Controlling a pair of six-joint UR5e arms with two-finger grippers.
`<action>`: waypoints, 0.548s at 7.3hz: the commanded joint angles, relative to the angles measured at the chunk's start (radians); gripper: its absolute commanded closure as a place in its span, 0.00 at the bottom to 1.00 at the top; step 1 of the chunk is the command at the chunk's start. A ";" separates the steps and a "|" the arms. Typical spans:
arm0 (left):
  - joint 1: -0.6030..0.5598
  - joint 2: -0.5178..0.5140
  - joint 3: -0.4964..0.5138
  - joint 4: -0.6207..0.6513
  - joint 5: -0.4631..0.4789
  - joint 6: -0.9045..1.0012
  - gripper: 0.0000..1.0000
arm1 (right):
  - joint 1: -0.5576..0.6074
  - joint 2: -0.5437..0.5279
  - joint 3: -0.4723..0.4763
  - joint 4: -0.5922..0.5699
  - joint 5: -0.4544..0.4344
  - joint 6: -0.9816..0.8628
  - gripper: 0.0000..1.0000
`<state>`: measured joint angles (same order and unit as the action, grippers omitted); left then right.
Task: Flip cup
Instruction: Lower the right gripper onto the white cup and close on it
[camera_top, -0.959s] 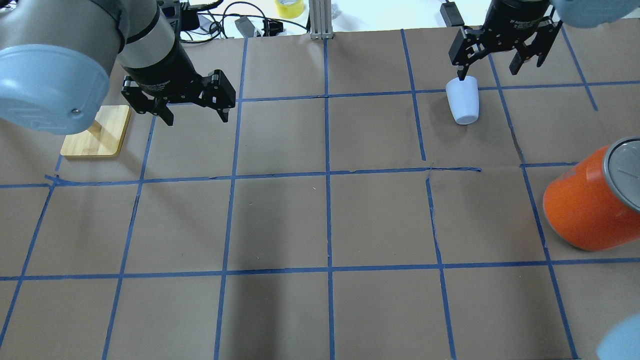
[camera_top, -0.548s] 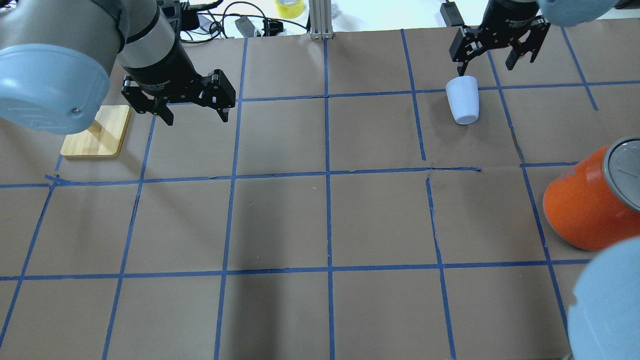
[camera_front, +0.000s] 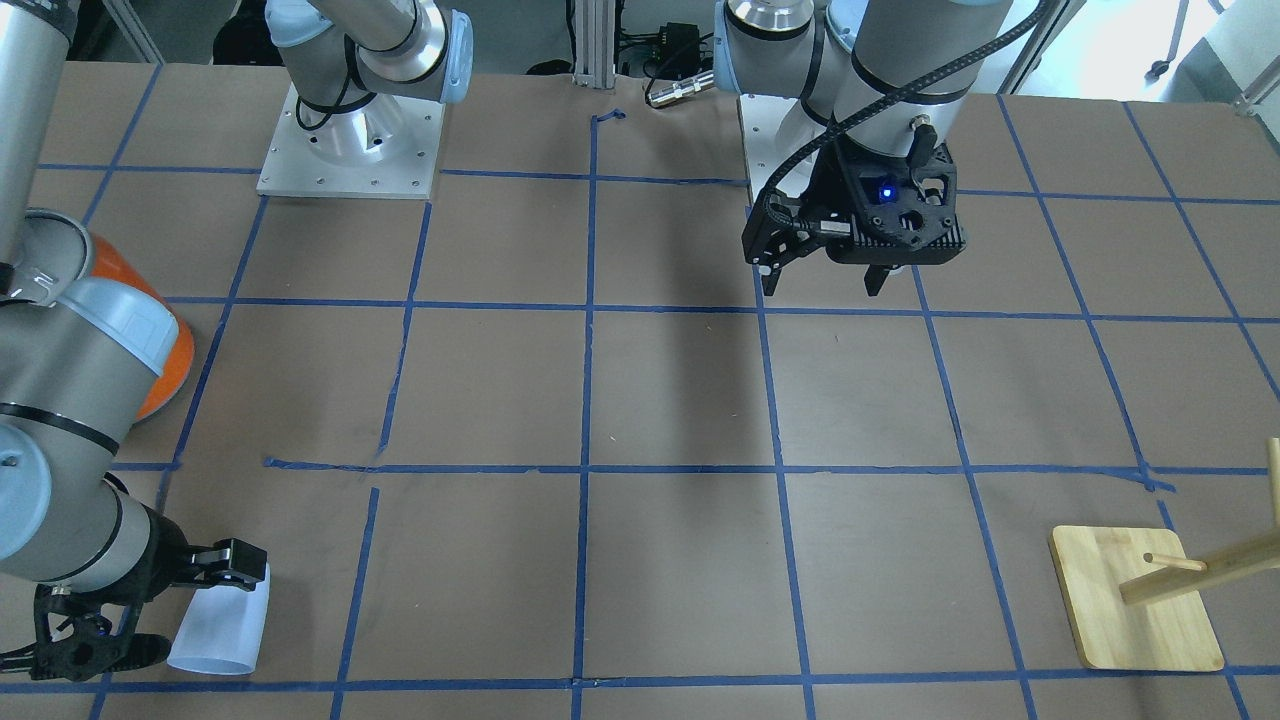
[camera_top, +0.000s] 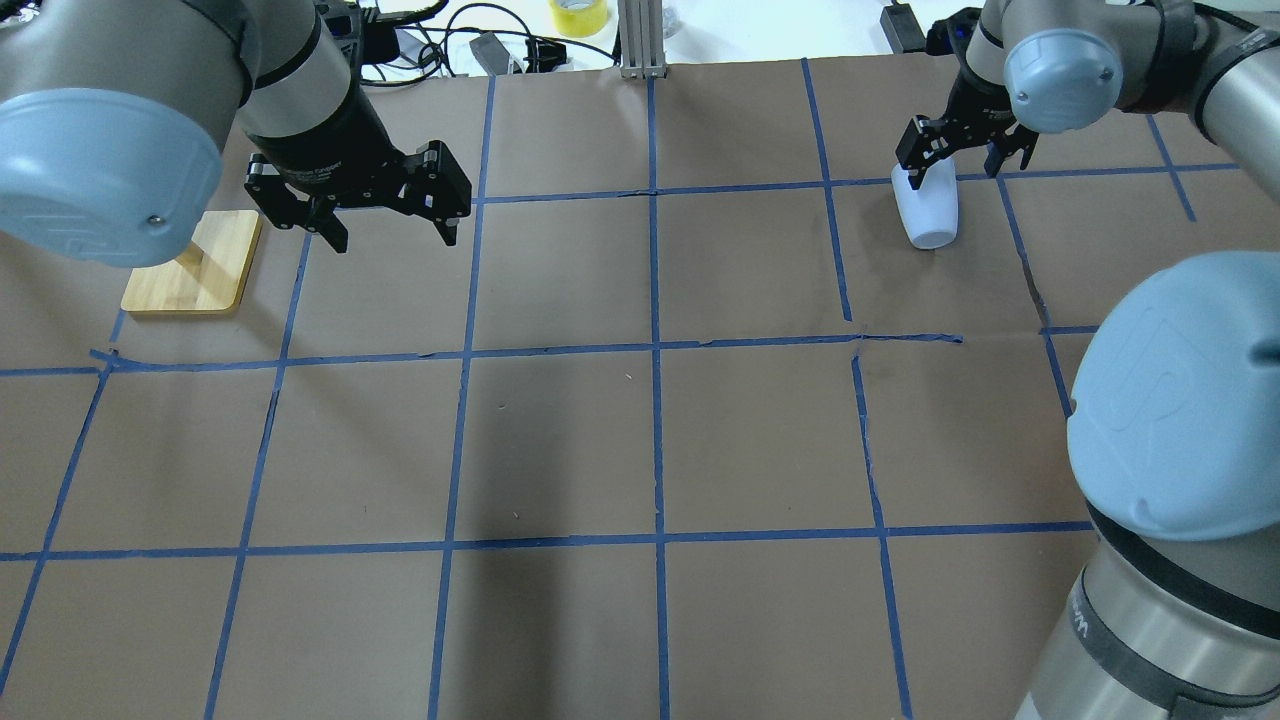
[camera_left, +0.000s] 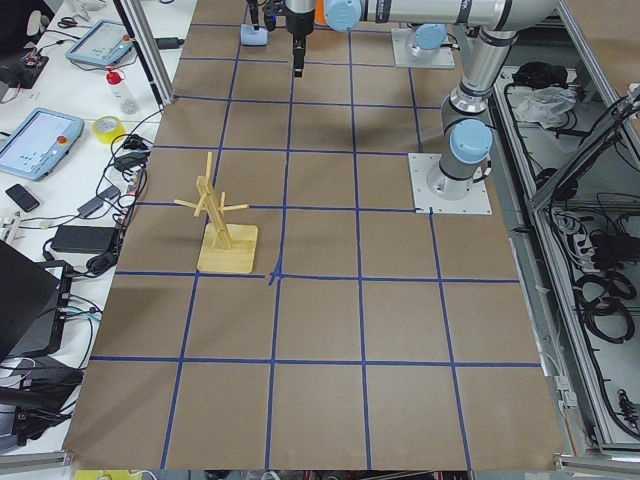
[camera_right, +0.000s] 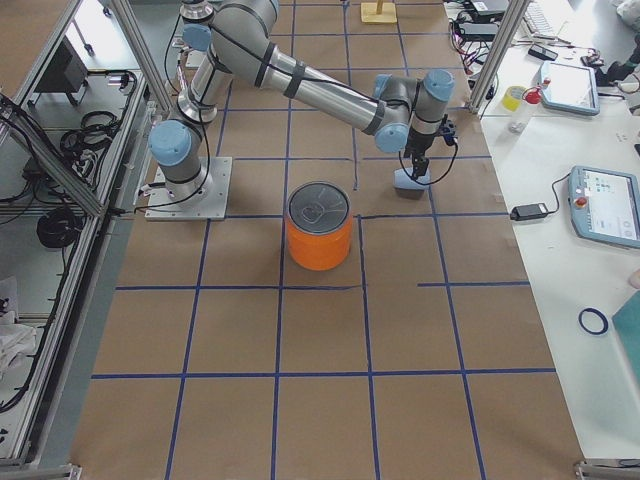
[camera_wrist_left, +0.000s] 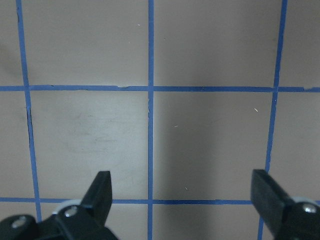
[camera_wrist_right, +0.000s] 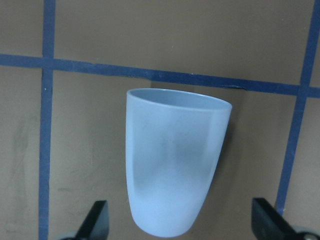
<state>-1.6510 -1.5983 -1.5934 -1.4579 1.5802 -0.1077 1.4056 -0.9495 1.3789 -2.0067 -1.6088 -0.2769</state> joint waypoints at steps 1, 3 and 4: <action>0.000 0.000 0.000 -0.001 0.000 -0.001 0.00 | 0.000 0.049 0.015 -0.087 0.000 -0.004 0.00; 0.000 0.000 0.000 -0.001 0.000 -0.001 0.00 | 0.000 0.058 0.015 -0.089 0.000 -0.004 0.00; -0.001 0.000 -0.002 -0.001 0.000 -0.001 0.00 | 0.000 0.070 0.015 -0.104 0.000 -0.004 0.00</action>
<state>-1.6513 -1.5984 -1.5943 -1.4588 1.5800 -0.1089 1.4051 -0.8925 1.3940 -2.0968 -1.6092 -0.2804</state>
